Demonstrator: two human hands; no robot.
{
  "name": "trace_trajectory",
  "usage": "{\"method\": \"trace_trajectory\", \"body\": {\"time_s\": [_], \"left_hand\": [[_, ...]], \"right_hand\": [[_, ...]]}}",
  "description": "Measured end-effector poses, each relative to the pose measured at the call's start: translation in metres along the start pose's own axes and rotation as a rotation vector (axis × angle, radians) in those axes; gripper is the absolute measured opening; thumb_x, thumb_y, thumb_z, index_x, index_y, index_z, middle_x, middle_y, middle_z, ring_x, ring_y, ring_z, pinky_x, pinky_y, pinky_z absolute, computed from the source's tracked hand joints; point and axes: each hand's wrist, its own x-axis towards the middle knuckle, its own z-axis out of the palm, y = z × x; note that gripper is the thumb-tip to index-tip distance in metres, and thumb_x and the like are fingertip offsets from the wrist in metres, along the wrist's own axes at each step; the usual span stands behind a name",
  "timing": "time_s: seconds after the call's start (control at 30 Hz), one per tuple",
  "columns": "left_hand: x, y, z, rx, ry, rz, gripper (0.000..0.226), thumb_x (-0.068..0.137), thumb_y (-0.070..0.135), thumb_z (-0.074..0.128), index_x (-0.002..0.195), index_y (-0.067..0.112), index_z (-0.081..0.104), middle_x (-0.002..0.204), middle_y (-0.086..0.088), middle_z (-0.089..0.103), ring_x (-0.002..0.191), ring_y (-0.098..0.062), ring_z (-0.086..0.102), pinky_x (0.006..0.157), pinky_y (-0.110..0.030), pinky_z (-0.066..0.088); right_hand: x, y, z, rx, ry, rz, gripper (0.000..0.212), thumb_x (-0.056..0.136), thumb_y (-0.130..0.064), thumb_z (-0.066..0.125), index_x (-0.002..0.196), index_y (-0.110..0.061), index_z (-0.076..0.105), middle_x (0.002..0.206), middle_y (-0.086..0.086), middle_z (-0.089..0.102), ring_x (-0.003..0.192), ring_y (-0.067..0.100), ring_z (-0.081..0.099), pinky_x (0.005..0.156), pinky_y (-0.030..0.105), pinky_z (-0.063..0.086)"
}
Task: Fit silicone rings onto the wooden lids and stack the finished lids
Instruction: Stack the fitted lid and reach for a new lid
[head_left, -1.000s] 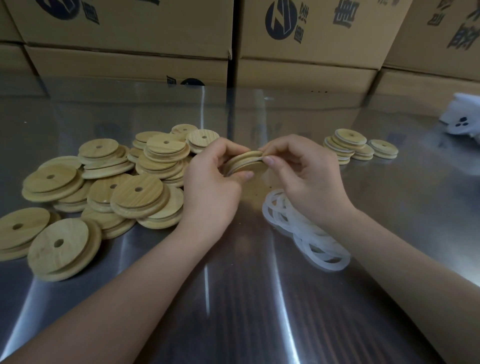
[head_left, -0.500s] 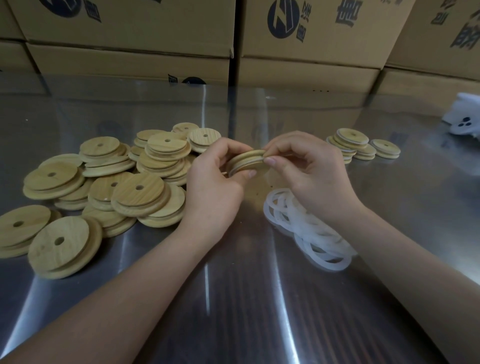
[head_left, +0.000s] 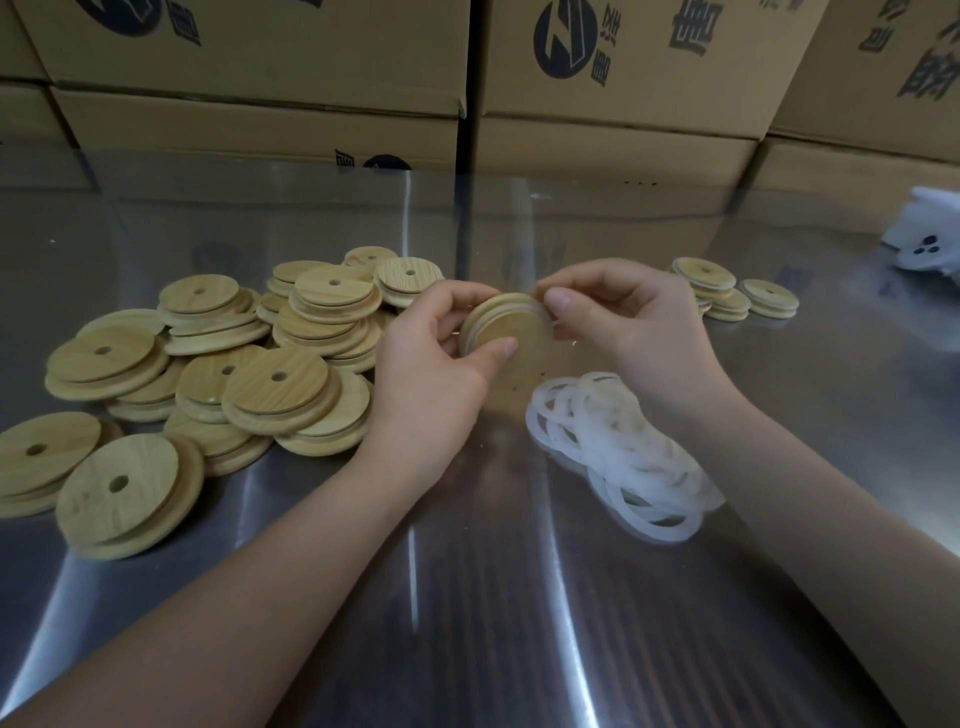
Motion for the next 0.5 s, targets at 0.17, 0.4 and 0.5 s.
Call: {"method": "trace_trajectory", "body": {"time_s": [0.17,0.4,0.5], "left_hand": [[-0.0001,0.0028,-0.0007,-0.16,-0.002,-0.139,0.03,0.083,0.0,0.072,0.106,0.017,0.063,0.096,-0.005,0.074,0.087,-0.016,0.073,0.068,-0.033,0.061],[0.0006,0.0051,-0.0017,-0.252,0.007,-0.244,0.031,0.085,0.005,0.072,0.113,0.013,0.063,0.099,-0.008,0.075,0.091,-0.023,0.073,0.078,-0.047,0.061],[0.0002,0.0055,-0.002,-0.272,0.001,-0.263,0.031,0.085,0.005,0.071,0.114,0.013,0.063,0.098,-0.007,0.075,0.089,-0.021,0.074,0.07,-0.039,0.062]], "right_hand": [[0.0047,0.0012,-0.006,0.226,0.053,0.258,0.012,0.095,-0.008,0.059,0.101,-0.01,0.069,0.091,0.012,0.074,0.082,0.024,0.072,0.069,0.031,0.057],[0.0053,0.0056,-0.0075,0.206,-0.132,0.383,0.017,0.093,-0.015,0.062,0.101,-0.004,0.072,0.081,0.011,0.069,0.069,0.02,0.063,0.059,0.027,0.055],[0.0057,0.0062,-0.0078,0.246,-0.141,0.414,0.022,0.087,-0.016,0.066,0.103,0.0,0.07,0.078,0.01,0.068,0.064,0.018,0.061,0.058,0.026,0.056]]}}
